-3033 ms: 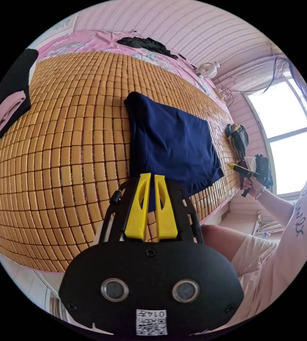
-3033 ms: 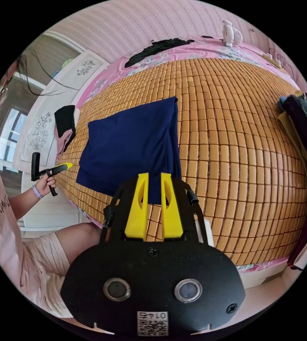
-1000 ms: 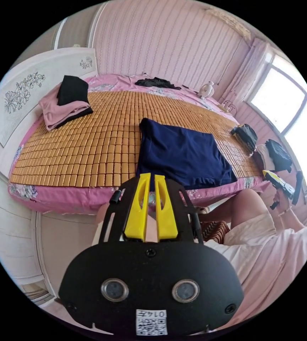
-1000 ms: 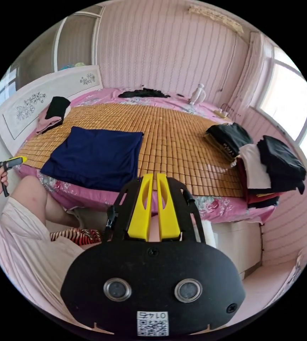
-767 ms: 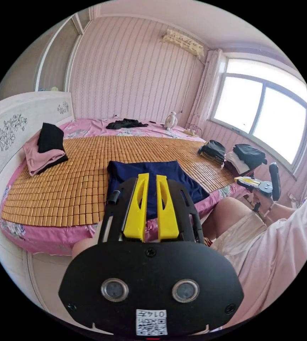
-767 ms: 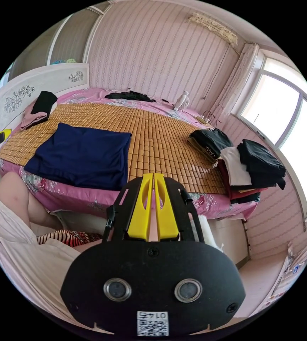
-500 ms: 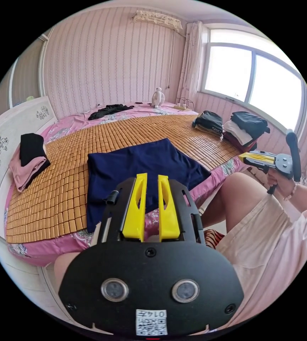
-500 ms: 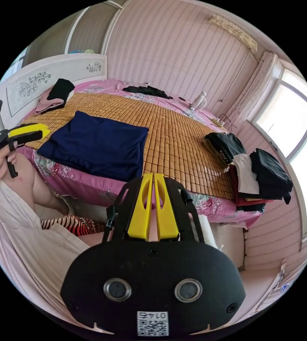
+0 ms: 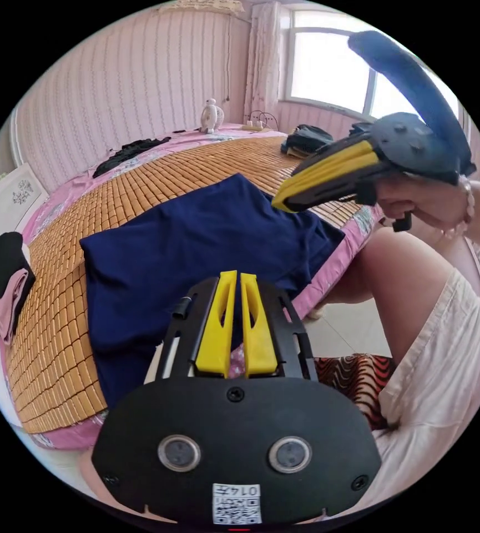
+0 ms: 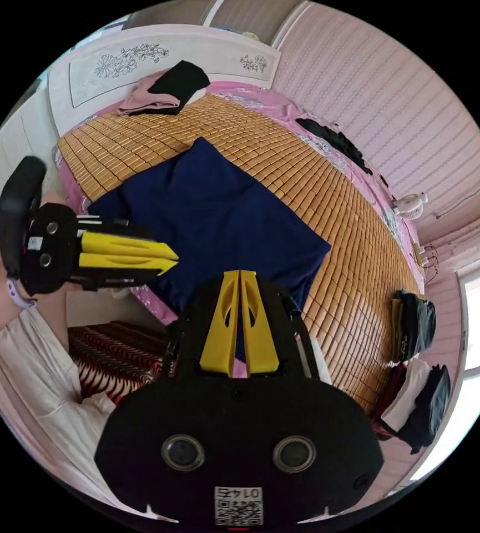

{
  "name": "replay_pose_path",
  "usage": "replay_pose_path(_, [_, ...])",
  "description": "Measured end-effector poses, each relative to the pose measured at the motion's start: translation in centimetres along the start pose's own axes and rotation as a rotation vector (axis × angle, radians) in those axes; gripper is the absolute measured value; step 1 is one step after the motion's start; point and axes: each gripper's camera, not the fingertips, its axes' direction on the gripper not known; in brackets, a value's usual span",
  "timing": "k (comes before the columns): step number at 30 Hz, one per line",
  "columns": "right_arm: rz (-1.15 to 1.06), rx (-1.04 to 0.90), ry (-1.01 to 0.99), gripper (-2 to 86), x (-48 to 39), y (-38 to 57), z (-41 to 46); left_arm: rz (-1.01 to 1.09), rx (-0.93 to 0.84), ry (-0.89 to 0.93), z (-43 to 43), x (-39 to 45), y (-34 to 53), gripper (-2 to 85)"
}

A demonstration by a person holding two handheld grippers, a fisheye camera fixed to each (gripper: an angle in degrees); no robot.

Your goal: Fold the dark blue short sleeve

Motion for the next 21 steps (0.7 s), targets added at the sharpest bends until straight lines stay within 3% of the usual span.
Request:
replay_pose_path(3, [-0.067,-0.036,-0.002,-1.0,0.8,-7.6,2.7,-0.017,0.001,0.038,0.8,-1.0,-1.3,-0.8])
replay_pose_path(7, [-0.146,-0.15,-0.008,-0.9,1.3,-16.7,6.9,0.034,-0.142,0.051,3.8,-0.5,-2.2,-1.0])
replay_pose_path(10, [-0.215,-0.275,-0.042,-0.9,1.2,-20.6,11.2,0.07,-0.138,0.048,4.3,-0.1,-2.5,-1.0])
replay_pose_path(16, [-0.337,-0.417,-0.149,-0.8,2.6,-25.4,12.9,-0.053,-0.141,0.165,5.4,-2.1,-3.0,-1.0])
replay_pose_path(21, [-0.384,-0.383,-0.076,-0.6,2.5,-28.7,13.8,-0.03,-0.144,0.15,5.9,-1.7,-3.4,-1.0])
